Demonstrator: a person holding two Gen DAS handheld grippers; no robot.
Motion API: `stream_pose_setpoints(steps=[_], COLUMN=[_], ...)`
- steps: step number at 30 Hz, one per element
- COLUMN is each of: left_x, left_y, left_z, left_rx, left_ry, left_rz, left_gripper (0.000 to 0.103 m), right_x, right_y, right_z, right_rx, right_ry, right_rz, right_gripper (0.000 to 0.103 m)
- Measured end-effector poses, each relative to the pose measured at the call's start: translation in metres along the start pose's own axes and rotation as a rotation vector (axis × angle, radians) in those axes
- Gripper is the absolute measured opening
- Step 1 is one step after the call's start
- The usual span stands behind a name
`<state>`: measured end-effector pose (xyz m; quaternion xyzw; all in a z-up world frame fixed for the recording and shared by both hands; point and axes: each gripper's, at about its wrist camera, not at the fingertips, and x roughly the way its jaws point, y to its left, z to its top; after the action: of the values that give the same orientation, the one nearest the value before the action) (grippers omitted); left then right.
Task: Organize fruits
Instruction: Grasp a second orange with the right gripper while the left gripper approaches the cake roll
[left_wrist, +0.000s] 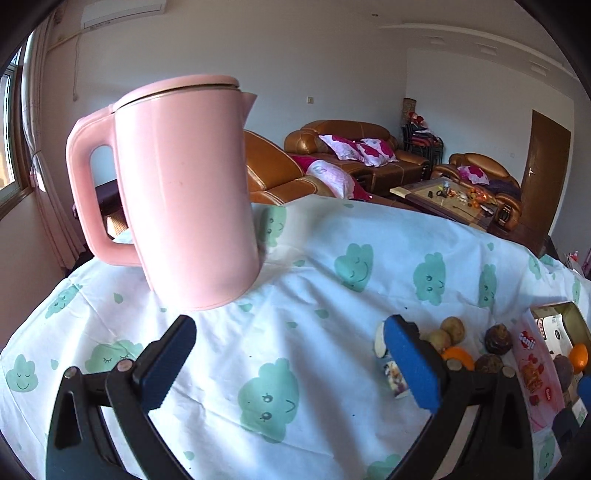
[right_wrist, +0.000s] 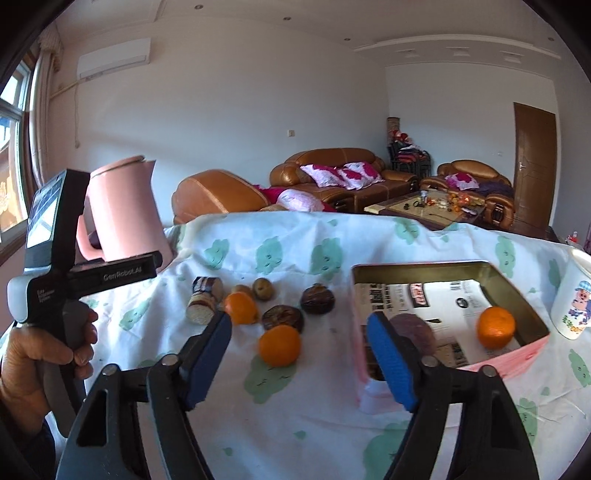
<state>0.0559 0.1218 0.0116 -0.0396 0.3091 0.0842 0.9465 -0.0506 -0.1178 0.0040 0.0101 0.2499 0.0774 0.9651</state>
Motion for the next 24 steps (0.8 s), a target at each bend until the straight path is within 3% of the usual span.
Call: stream_pose_setpoints(steps=[2,6,13,16,18,21,24], left_x=[0.005,0.012,0.016,0.019,0.02,0.02,0.019], left_y=[0.008,0.01,0.008,0.009,0.005,-0.006,-0.018], left_z=[0.0,-0.001,-0.001,-0.002,-0.004,-0.007,-0.01], left_rx=[-0.023,-0.025,0.0,-0.013,-0.009,0.029,0.062], left_ry=[0.011,0.04,0.065,0.077,0.091,0.098,0.097], left_rz=[0.007,0.011,0.022,0.003,-0.028,-0.057,-0.103], left_gripper=[0.103,0.103,0.103,0.103,0.103,0.103,0.103], right_x=[0.017,0.051,0.083,0.098,0.098,0.091,0.08], right_y=[0.013,0.021,0.022,0.019,0.017,0.014,0.009], right_z=[0.0,-0.003,-0.003,-0.007,-0.007,-0.008,-0.009], right_rx=[-0.021,-0.008,-0.011,-0.002,-0.005,0.002,0.035], right_ry=[0.063,0.188,0.304,0.394,0.392,0.381,0.351], right_rz=[0.013,-0.003,-0.044,-0.02,-0.022,0.001,0.044], right_gripper=[0.058,0.058,0.058,0.056,0.055,0.038,0.038])
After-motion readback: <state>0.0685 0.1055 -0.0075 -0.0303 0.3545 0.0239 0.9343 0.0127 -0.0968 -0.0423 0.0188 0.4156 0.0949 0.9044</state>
